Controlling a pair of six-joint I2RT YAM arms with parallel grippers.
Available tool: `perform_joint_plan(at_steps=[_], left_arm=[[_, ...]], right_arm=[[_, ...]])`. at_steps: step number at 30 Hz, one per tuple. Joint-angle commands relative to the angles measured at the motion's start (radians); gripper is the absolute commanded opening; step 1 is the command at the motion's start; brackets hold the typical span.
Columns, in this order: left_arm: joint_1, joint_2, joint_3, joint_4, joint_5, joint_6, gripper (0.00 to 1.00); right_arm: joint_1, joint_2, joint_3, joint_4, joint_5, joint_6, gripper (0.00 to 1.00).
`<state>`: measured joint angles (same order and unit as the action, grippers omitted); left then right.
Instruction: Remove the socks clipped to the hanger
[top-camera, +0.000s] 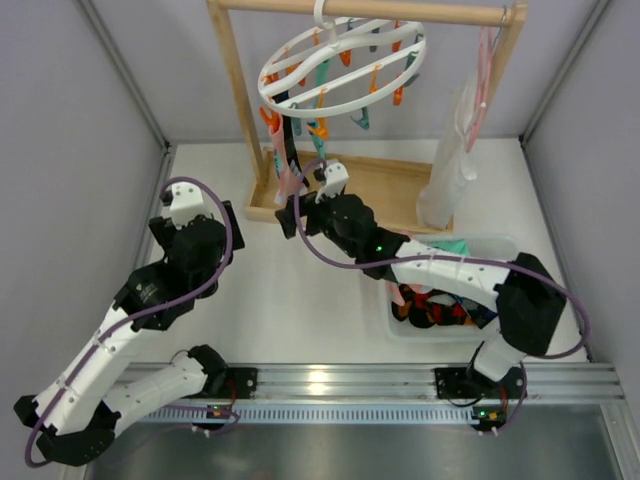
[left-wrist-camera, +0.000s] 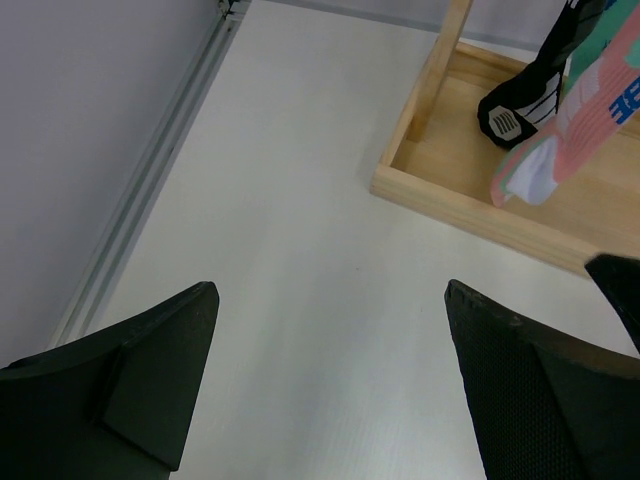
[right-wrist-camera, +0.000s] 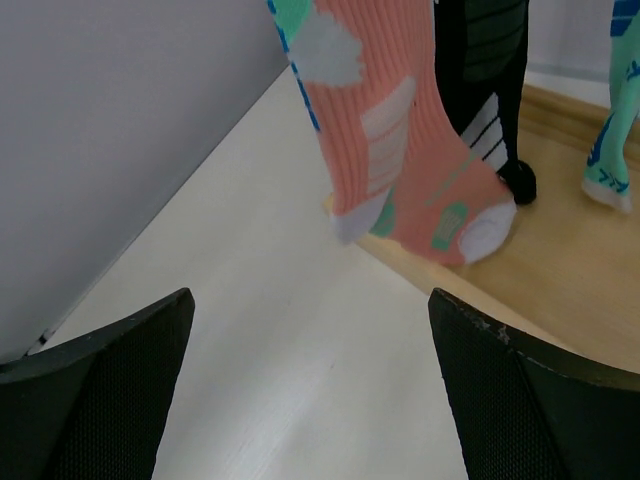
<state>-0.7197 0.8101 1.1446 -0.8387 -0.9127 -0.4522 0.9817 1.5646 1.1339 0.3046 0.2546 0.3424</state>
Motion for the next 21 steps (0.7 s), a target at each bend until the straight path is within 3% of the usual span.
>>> perform_joint_plan(at_steps=[1,7,10,12,15,19,20,21], left_arm=[[0.008,-0.014,-0.014,0.067,-0.04,-0.013,0.98],[0.012,-0.002,-0.025,0.082,0.001,-0.002,0.98],[0.025,-0.002,-0.029,0.095,0.037,0.004,0.98],[0.039,-0.003,-0.031,0.102,0.064,0.01,0.98],[0.063,-0.003,-0.036,0.11,0.1,0.015,0.98],[0.086,-0.009,-0.037,0.119,0.124,0.02,0.98],[0.091,-0.008,-0.036,0.122,0.132,0.021,0.98],[0.095,-0.008,-0.034,0.124,0.144,0.021,0.98]], right_arm=[[0.017,0.129,0.153,0.094,0.142,-0.023,0.95],[0.015,0.33,0.314,0.134,0.325,-0.056,0.93],[0.011,0.4,0.368,0.172,0.394,-0.043,0.86],[0.011,0.445,0.395,0.224,0.393,-0.069,0.66],[0.011,0.471,0.389,0.281,0.431,-0.083,0.54],[0.012,0.447,0.276,0.457,0.448,-0.098,0.16],[0.011,0.428,0.256,0.481,0.445,-0.1,0.02],[0.014,0.416,0.236,0.499,0.446,-0.103,0.0]])
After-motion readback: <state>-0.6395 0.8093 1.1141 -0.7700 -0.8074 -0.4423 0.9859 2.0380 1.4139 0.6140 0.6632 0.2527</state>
